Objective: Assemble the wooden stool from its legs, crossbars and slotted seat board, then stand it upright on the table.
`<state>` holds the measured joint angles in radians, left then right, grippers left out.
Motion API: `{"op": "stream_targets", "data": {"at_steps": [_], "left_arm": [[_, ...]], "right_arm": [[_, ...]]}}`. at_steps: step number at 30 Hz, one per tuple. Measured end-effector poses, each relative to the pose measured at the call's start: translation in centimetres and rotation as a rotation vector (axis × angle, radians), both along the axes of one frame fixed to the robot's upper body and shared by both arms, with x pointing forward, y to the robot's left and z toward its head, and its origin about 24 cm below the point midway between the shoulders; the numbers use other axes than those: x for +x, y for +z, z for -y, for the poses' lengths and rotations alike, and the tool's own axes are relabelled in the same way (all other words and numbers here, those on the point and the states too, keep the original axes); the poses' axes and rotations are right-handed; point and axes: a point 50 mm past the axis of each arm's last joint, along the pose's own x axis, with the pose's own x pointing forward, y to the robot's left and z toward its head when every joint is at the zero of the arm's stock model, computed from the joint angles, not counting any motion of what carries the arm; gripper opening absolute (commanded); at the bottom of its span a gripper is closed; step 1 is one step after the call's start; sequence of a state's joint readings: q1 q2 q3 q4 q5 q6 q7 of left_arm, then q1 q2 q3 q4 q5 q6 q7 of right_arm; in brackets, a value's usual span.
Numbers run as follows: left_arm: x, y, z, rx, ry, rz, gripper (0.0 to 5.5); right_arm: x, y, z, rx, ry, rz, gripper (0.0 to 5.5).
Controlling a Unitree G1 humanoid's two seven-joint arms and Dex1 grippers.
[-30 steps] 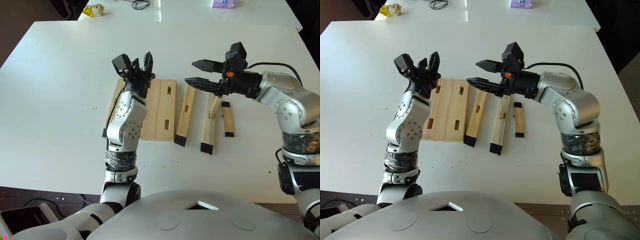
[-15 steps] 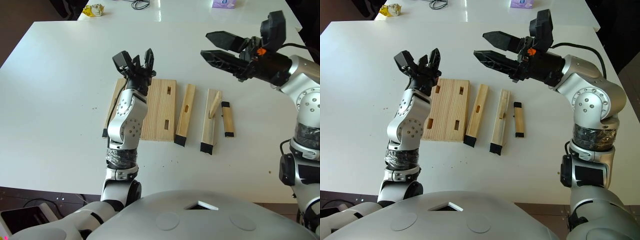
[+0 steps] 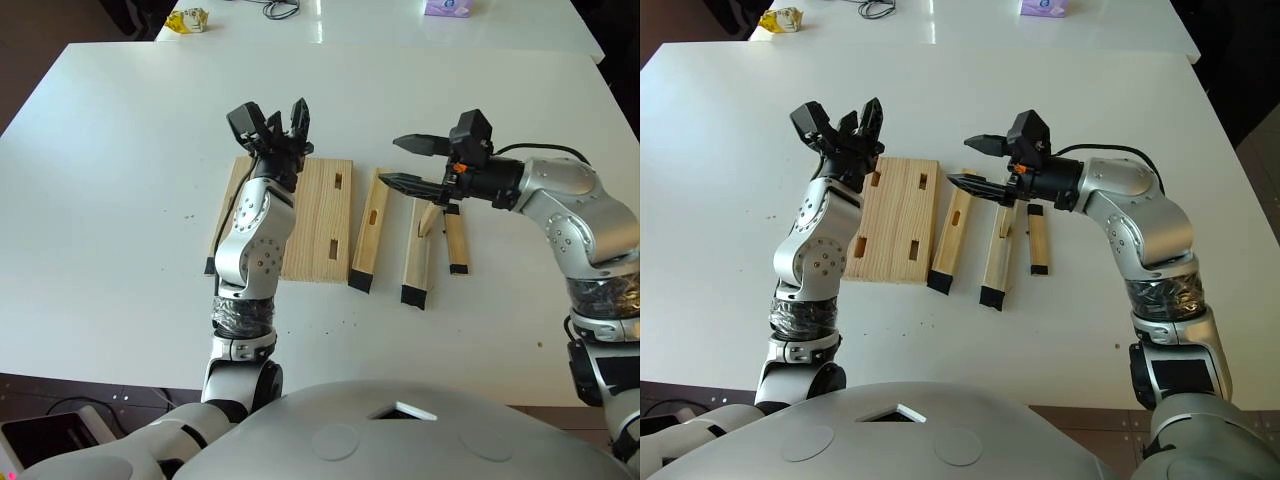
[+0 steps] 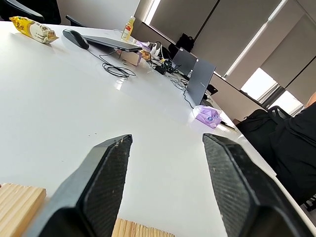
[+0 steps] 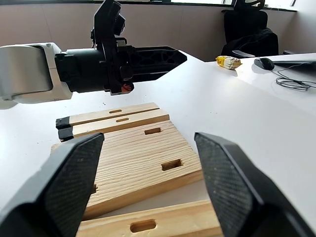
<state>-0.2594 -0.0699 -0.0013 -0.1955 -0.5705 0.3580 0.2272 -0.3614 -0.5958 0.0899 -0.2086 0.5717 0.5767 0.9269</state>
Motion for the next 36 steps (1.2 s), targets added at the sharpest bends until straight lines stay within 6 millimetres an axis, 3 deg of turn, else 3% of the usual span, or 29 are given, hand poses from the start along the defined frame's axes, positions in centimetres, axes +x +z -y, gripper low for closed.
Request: {"op": "stream_targets", "data": {"at_steps": [4, 9, 11, 14, 16, 20, 27, 30, 36], "left_arm": [[0.0, 0.1, -0.1, -0.001, 0.004, 0.005, 2.66], [-0.1, 0.3, -0.3, -0.005, 0.021, 0.014, 2.66], [-0.2, 0.4, -0.5, -0.01, 0.035, 0.023, 2.66], [-0.4, 0.5, -0.7, -0.014, 0.05, 0.028, 2.66], [-0.5, 0.5, -1.0, -0.019, 0.077, 0.032, 2.66], [-1.0, 0.4, -1.7, -0.026, 0.121, 0.031, 2.66], [-1.6, 0.2, -2.1, -0.031, 0.163, 0.018, 2.66], [-1.6, 0.2, -2.0, -0.03, 0.164, 0.015, 2.66], [-1.7, 0.2, -1.6, -0.04, 0.144, 0.003, 2.66]], "right_arm": [[-0.3, 1.8, 0.0, 0.129, 0.032, -0.041, 3.39], [-0.2, 7.5, -0.5, 0.285, 0.075, 0.039, 3.39], [-1.3, 9.2, -0.9, 0.333, 0.153, 0.022, 3.39], [-3.7, 9.7, -1.0, 0.308, 0.289, -0.066, 3.39], [-5.3, 8.7, -0.4, 0.229, 0.333, -0.145, 3.39], [-7.6, 4.6, 1.4, 0.028, 0.328, -0.342, 3.39], [-9.4, -2.8, 3.3, -0.34, 0.166, -0.529, 3.39], [-9.6, -3.9, 3.1, -0.352, 0.08, -0.55, 3.39], [-10.4, -4.1, 0.4, -0.328, 0.007, -0.483, 3.39]]}}
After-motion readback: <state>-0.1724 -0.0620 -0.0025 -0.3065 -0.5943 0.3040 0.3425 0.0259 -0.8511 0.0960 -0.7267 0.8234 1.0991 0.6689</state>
